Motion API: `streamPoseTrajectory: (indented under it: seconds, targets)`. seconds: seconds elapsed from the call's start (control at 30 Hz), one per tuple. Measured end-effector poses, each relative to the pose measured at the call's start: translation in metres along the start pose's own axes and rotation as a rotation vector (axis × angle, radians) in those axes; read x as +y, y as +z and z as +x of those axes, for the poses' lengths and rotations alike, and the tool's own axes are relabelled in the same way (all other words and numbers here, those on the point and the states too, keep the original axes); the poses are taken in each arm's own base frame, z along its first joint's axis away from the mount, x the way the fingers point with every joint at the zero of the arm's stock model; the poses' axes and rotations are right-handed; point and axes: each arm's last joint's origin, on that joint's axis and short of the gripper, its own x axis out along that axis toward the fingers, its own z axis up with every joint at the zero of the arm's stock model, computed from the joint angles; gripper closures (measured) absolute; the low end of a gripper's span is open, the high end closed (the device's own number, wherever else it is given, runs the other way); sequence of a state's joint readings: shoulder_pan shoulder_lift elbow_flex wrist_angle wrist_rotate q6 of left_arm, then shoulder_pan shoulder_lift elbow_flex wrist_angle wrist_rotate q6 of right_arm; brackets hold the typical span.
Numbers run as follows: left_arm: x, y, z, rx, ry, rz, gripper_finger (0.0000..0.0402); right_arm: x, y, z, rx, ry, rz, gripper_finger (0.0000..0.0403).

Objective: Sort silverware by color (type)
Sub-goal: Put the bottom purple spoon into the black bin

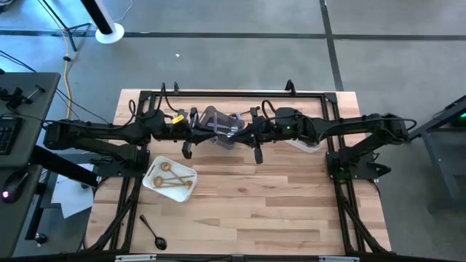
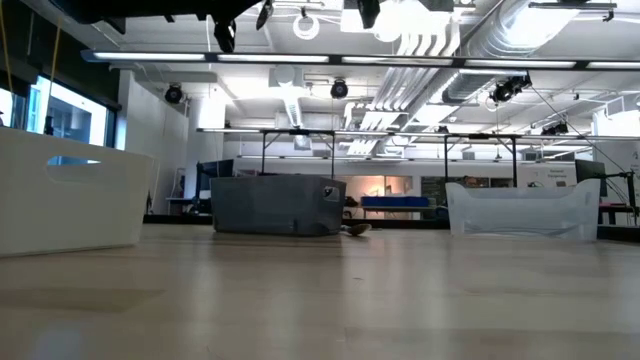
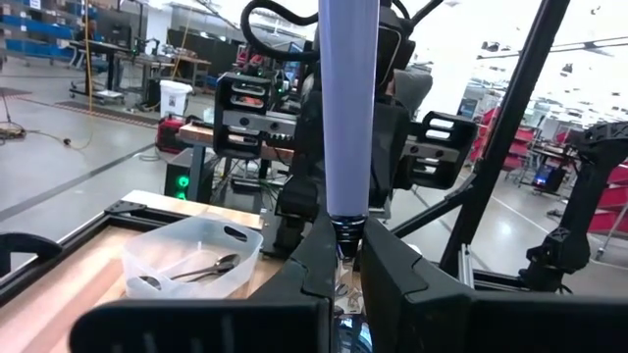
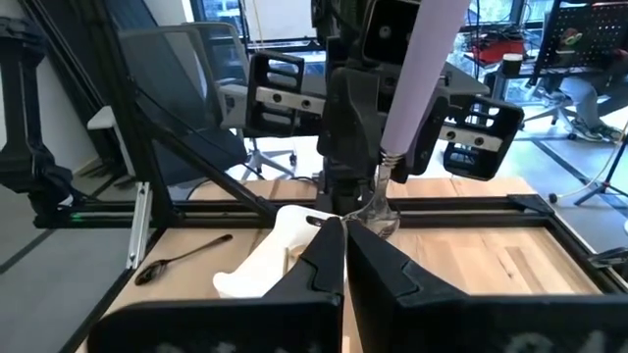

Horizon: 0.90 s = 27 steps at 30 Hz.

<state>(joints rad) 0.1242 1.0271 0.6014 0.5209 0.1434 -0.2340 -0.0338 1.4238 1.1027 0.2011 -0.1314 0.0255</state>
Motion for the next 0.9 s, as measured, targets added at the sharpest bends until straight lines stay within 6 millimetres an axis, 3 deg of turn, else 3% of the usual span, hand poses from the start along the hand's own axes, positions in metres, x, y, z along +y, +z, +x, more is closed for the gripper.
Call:
streamPoseTrajectory:
  seconds: [0.9]
  targets:
    - [-0.0002, 0.0000, 0.0000, 0.001, -0.002, 0.001, 0.0389, 0.0000, 0.0044, -0.0002, -0.045, -0.001, -0.005, 0.0403]
